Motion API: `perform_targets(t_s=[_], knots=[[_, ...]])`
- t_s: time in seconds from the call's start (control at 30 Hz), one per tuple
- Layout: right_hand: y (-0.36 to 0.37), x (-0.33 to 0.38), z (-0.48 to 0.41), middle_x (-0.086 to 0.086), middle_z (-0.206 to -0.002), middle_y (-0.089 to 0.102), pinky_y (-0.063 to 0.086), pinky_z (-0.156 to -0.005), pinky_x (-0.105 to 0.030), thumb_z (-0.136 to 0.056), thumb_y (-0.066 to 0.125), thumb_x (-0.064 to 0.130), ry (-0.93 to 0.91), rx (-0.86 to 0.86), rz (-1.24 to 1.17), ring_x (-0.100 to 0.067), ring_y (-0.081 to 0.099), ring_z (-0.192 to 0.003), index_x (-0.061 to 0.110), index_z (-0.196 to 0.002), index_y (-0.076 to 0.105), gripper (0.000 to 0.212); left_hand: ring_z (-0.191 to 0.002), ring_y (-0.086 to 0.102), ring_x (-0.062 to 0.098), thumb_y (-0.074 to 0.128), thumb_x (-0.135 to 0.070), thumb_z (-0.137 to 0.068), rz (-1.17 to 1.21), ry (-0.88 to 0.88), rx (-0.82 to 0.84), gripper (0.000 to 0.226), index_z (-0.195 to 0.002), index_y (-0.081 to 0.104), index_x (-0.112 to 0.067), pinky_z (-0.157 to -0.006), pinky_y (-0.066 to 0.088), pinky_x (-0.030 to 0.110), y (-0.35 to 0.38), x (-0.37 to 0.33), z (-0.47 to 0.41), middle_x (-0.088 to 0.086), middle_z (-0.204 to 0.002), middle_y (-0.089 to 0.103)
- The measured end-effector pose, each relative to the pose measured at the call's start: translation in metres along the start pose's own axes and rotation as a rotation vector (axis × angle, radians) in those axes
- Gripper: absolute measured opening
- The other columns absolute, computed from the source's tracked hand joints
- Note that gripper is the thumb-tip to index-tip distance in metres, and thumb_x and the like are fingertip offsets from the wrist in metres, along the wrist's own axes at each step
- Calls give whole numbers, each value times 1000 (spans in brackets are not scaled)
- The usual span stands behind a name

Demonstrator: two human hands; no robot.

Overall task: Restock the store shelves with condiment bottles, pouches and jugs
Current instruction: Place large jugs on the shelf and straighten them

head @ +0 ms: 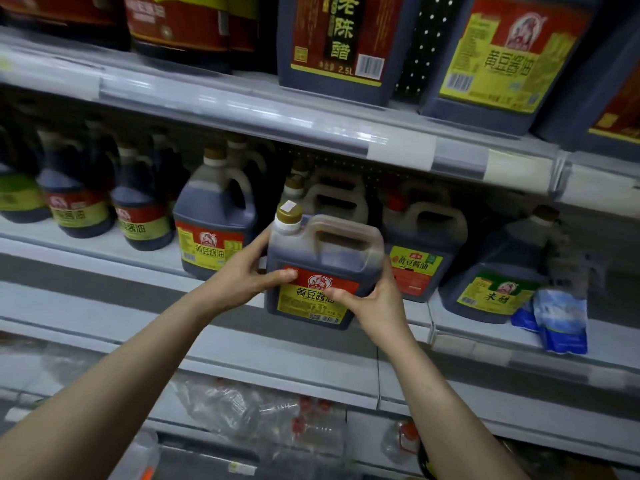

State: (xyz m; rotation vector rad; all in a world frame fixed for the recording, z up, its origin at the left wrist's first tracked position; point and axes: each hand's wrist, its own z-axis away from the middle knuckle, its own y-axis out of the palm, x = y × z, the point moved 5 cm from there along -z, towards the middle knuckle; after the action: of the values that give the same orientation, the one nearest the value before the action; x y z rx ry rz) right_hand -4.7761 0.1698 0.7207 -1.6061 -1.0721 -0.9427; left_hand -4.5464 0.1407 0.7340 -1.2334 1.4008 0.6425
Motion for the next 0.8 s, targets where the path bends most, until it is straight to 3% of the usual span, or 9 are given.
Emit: perform_targets(t_s=[0.1, 0.23, 0.33, 0.4, 0.47, 0.57, 0.7, 0.8], knots=[[10, -3, -5, 4, -134, 59, 52, -103, -44, -66, 95, 23, -16, -45, 33, -13, 57, -125, 29, -139, 46, 89, -124, 55, 0, 75, -62, -74, -44, 19, -15, 76, -141, 40, -51, -90, 53, 18, -8, 13, -6, -22, -136, 56], [18, -6, -7, 3, -135, 49, 47, -107, -42, -64, 95, 29, -28, -106, 120, -11, 49, -125, 23, -141, 48, 91, -120, 52, -5, 69, -72, -71, -180, 18, -71, 67, -130, 41, -62, -91, 45, 9, -17, 25, -9, -15, -133, 53], [19, -7, -11, 5, -135, 47, 47, -108, -41, -65, 94, 32, -9, -110, 141, -11, 48, -126, 23, -142, 47, 91, -119, 50, -9, 65, -68, -76, -256, 47, -98, 65, -134, 37, -59, -90, 41, 5, -18, 25, -12, -14, -132, 51], [20, -8, -15, 8, -135, 45, 46, -108, -36, -66, 93, 34, 2, -103, 160, -9, 47, -125, 24, -142, 46, 91, -122, 49, -4, 66, -64, -77, -340, 76, -118, 71, -140, 37, -48, -97, 40, 11, -17, 25, -16, -10, -136, 50], [19, -9, -16, 10, -134, 44, 46, -106, -32, -66, 93, 37, 8, -92, 173, -6, 47, -123, 26, -143, 45, 91, -129, 46, 8, 80, -46, -73, -400, 68, -130, 89, -146, 32, -36, -104, 42, 26, -11, 28, -17, -5, -142, 47], [20, -10, -15, 8, -135, 45, 47, -104, -33, -66, 92, 40, 21, -83, 183, -9, 48, -124, 26, -144, 44, 93, -131, 46, 15, 94, -22, -60, -414, -22, -196, 112, -150, 26, -29, -102, 46, 36, -1, 39, -12, -3, -142, 47], [22, -10, -19, 7, -134, 46, 49, -103, -39, -67, 90, 44, 39, -51, 243, -10, 49, -122, 28, -147, 37, 97, -114, 62, 22, 93, -25, -63, -421, -107, -238, 106, -146, 28, -24, -88, 50, 35, 3, 51, -10, -2, -125, 65], [21, -19, -17, 5, -136, 50, 52, -101, -42, -62, 95, 32, 75, 32, 357, -15, 55, -124, 30, -149, 29, 109, -107, 66, 28, 93, -26, -64, -466, -140, -253, 105, -146, 28, -21, -84, 51, 36, 4, 54, -8, 2, -118, 70]])
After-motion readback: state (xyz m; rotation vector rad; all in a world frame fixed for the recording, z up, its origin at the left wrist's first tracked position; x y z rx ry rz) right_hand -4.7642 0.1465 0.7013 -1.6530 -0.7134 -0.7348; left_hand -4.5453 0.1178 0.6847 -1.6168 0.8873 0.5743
